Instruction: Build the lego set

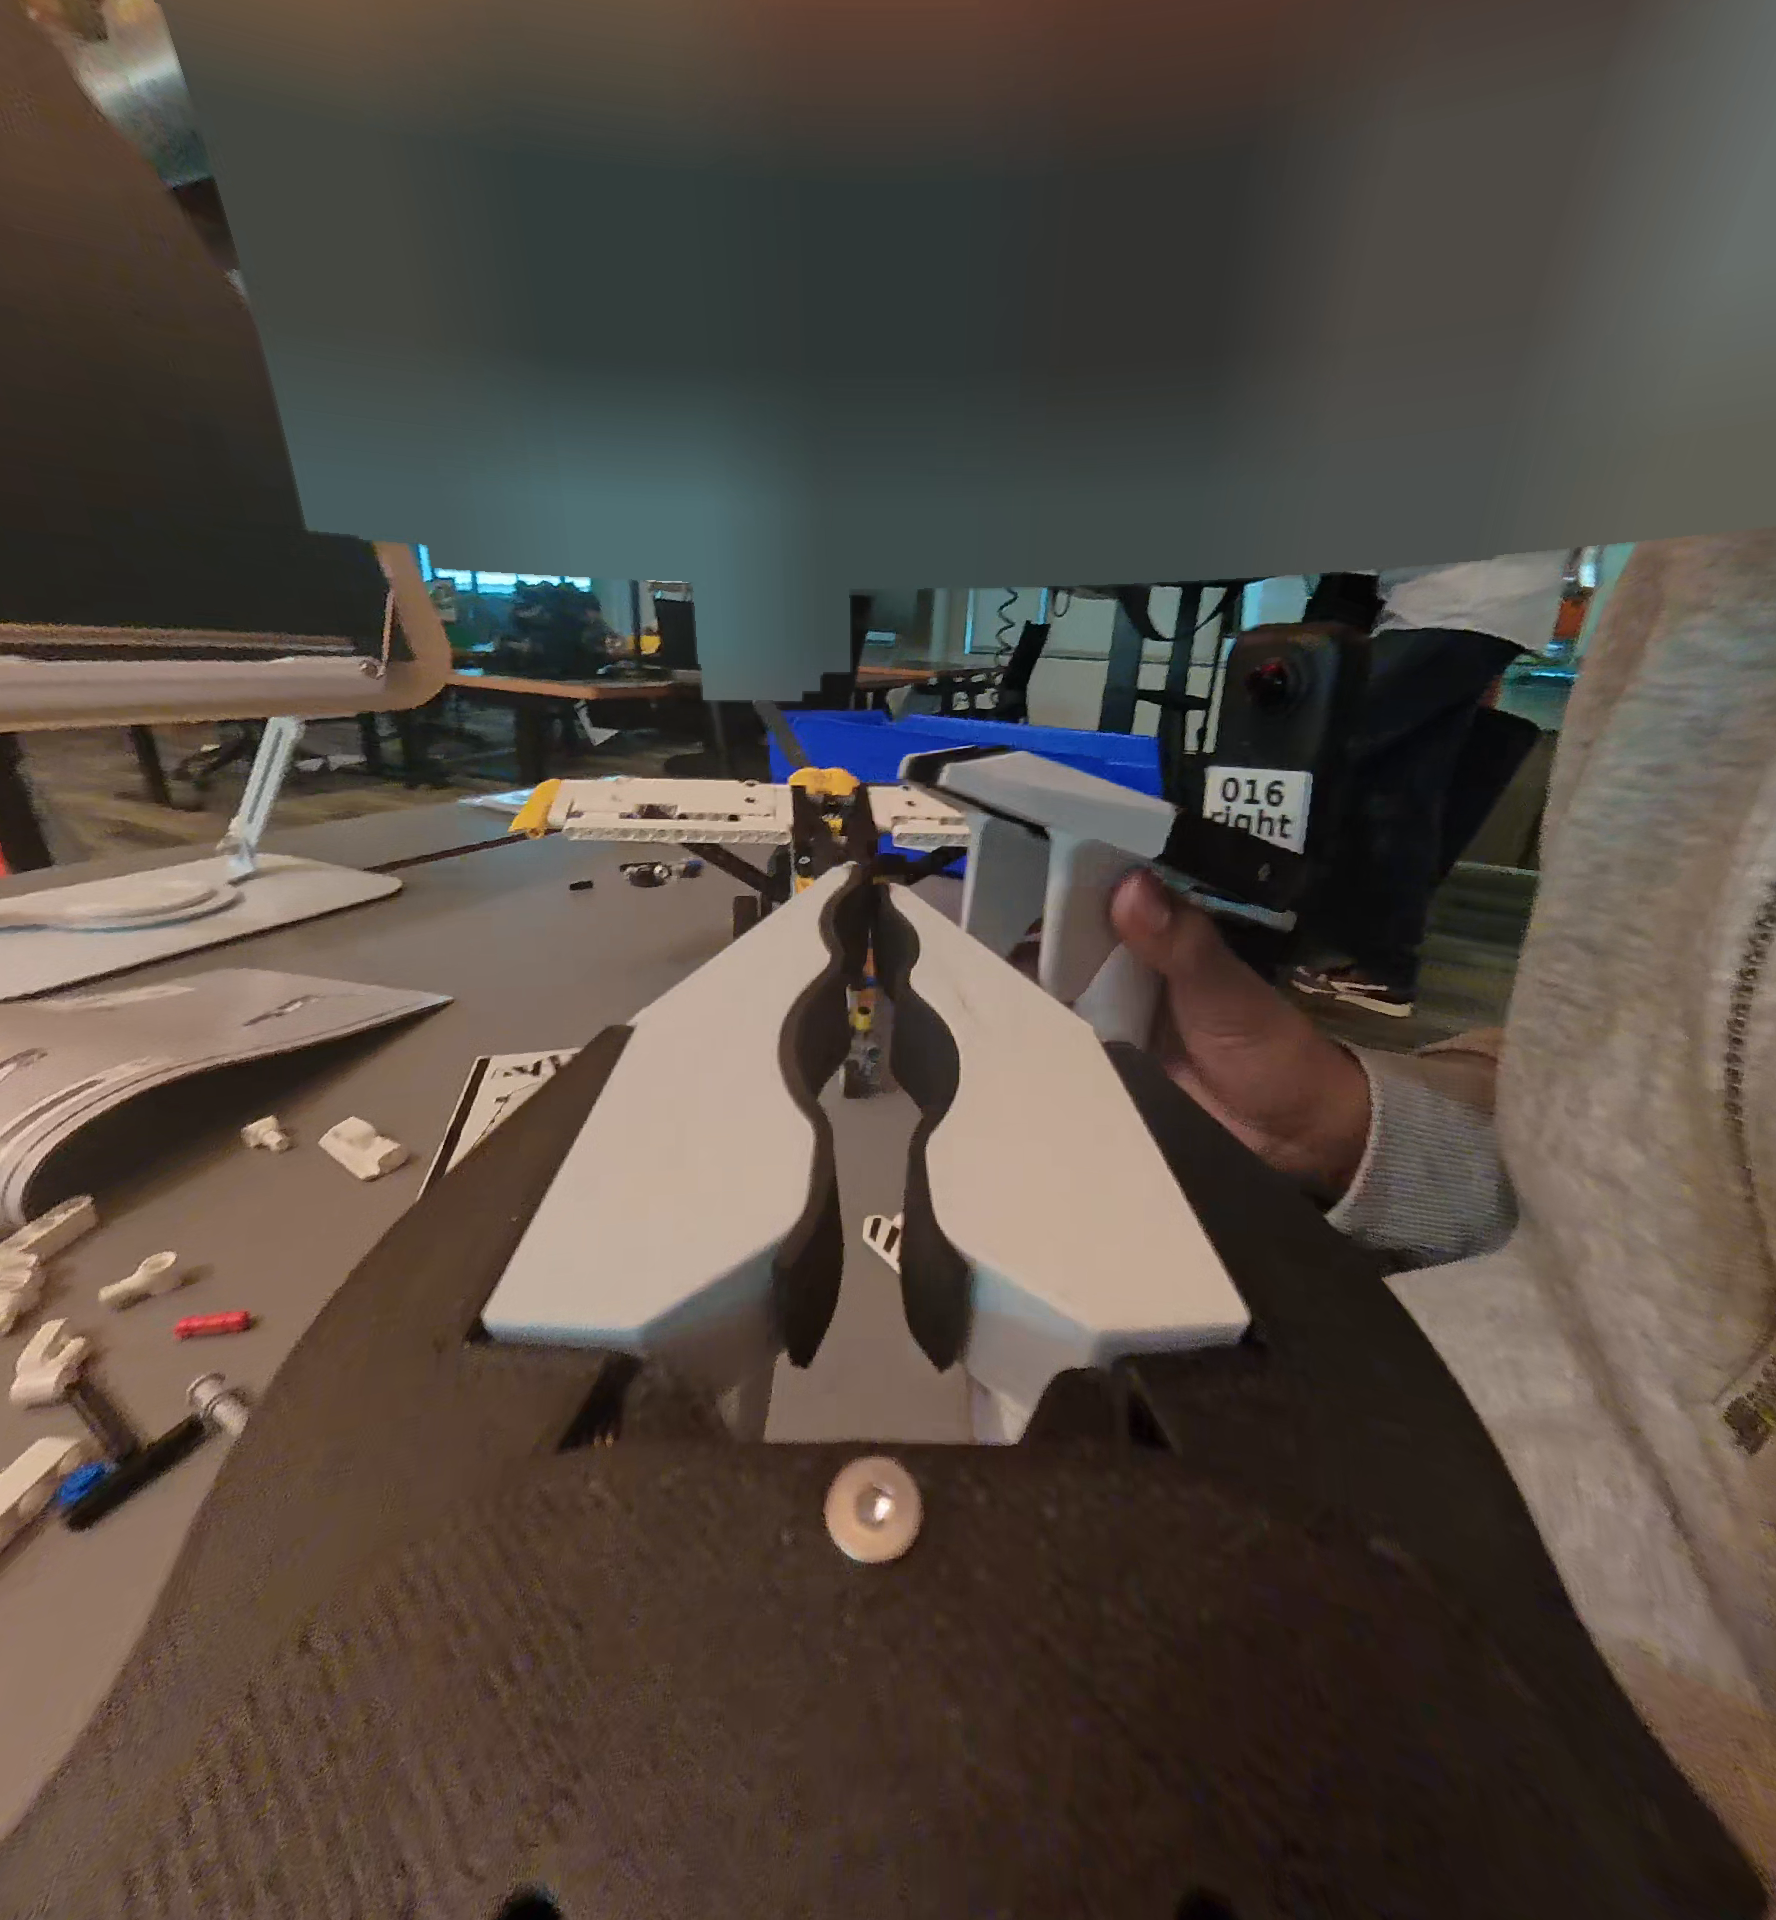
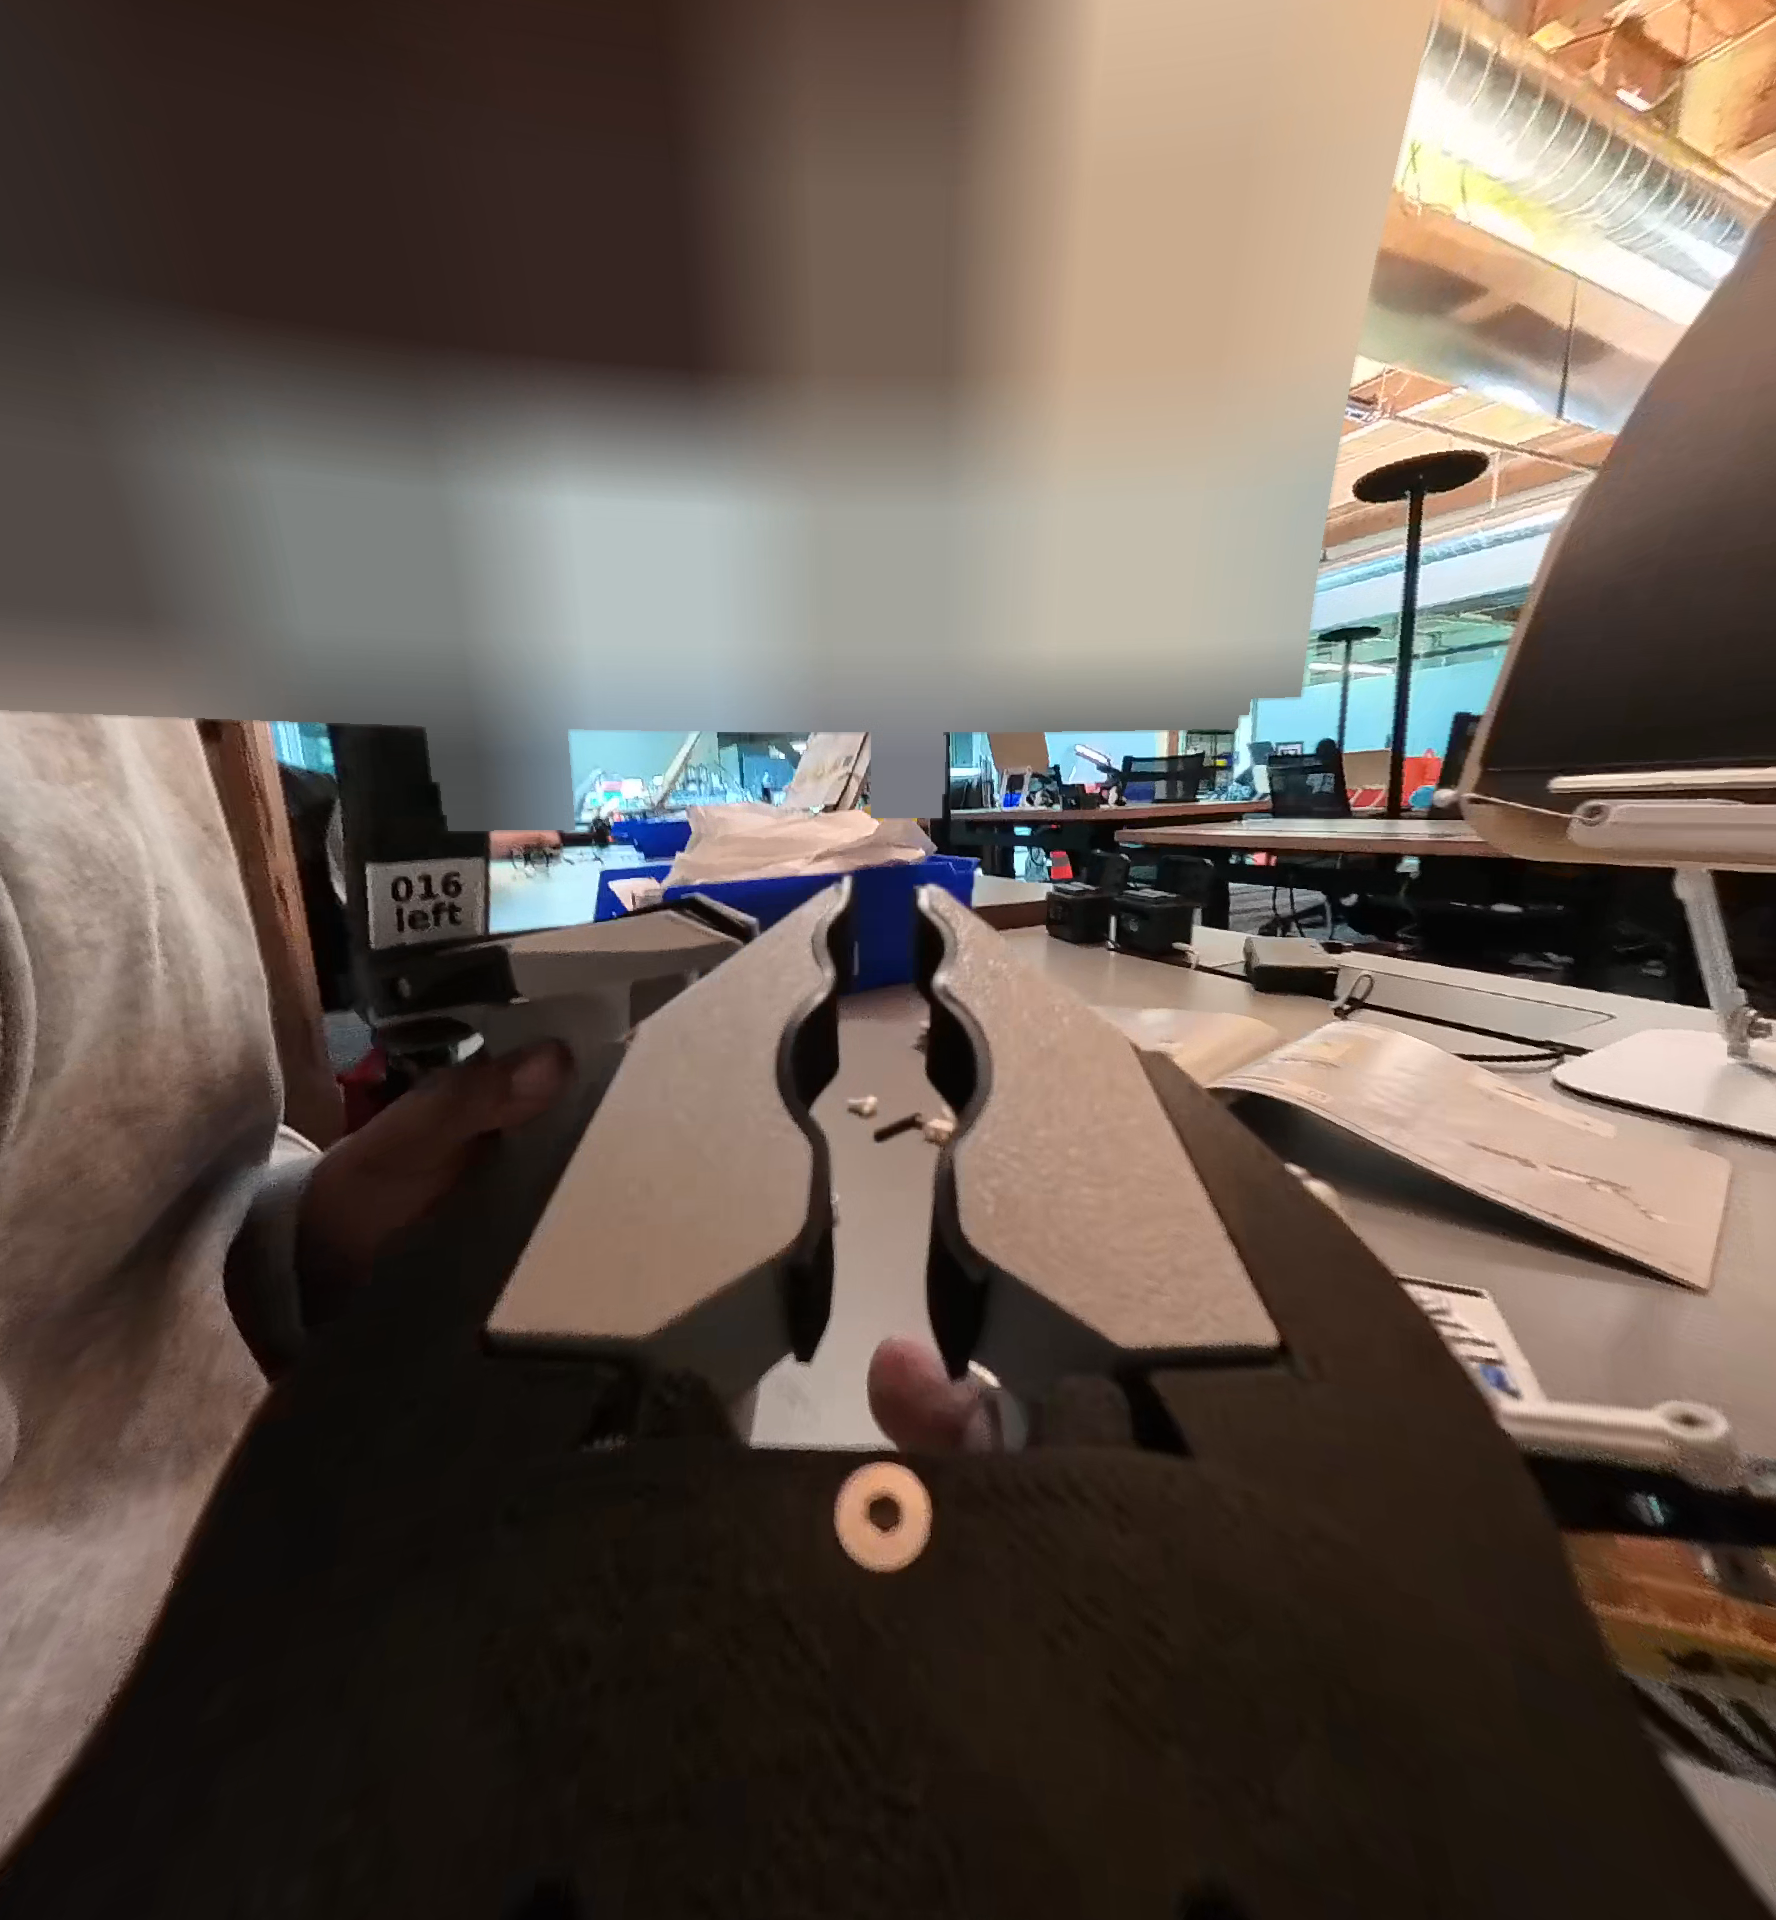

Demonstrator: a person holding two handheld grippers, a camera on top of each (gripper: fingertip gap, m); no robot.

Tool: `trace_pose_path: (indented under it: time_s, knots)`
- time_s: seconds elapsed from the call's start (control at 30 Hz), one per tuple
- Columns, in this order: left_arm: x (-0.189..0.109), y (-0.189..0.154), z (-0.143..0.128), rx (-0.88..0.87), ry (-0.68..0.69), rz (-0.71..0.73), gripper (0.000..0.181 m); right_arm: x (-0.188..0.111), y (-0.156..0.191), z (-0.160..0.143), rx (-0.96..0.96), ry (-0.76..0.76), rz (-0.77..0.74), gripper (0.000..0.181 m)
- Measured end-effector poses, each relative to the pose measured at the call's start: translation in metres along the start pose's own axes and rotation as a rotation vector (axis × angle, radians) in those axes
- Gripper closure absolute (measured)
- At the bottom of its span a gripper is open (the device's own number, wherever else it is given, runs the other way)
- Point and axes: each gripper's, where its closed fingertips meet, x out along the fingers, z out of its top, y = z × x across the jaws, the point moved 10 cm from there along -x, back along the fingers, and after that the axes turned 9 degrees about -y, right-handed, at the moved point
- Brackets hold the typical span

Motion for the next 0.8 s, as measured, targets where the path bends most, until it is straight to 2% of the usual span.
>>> trace_pose_path:
  time_s: [0.2,0.3,0.43,0.6,0.8]
  knots:
    - [0.0,0.011,-0.003,-0.117,0.047,0.159,0.181,-0.007,0.0,0.003,0.044,-0.043,-0.015,0.173]
    - [-0.002,0.01,0.0,-0.035,-0.005,0.119,0.181,-0.004,0.0,0.002,0.045,-0.024,-0.001,0.173]
    - [0.0,0.002,0.0,0.044,-0.008,0.049,0.181,-0.003,0.0,0.001,0.055,-0.025,0.005,0.172]
    - [-0.003,0.004,0.0,0.01,-0.045,-0.006,0.181,-0.003,0.0,0.001,0.054,-0.028,0.002,0.172]
    - [-0.004,0.008,0.004,0.02,-0.069,0.081,0.181,-0.003,-0.001,0.001,0.055,-0.033,0.001,0.172]
